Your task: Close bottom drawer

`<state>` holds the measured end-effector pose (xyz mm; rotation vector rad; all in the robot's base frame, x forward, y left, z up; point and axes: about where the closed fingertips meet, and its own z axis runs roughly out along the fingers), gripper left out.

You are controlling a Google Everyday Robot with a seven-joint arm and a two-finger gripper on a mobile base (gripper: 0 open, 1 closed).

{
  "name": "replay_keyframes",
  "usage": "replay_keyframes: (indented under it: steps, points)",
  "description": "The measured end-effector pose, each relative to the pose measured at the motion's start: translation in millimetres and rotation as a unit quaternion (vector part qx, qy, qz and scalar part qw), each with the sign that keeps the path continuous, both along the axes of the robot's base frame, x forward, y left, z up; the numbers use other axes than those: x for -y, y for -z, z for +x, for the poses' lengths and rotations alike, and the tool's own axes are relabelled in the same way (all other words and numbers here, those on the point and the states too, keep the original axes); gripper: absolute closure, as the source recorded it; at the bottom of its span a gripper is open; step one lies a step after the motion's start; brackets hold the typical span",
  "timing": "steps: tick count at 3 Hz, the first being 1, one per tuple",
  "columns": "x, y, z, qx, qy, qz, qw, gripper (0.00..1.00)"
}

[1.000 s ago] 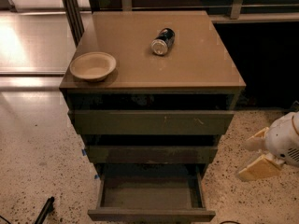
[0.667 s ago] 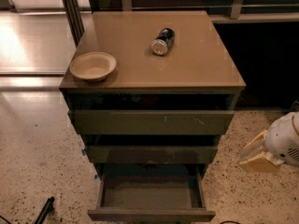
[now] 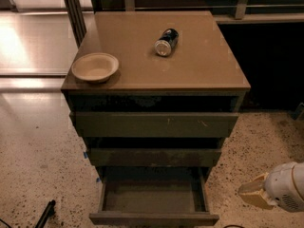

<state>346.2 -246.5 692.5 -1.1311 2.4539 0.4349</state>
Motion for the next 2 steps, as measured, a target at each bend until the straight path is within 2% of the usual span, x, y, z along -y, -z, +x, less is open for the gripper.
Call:
replay_keyframes:
  steps: [1, 2]
  points:
    - [-8, 97, -7, -0.035, 0.032, 0.049, 0.9977, 1.0]
    - [-25, 173, -1, -0.063, 0.041, 0.09, 0.9931, 1.0]
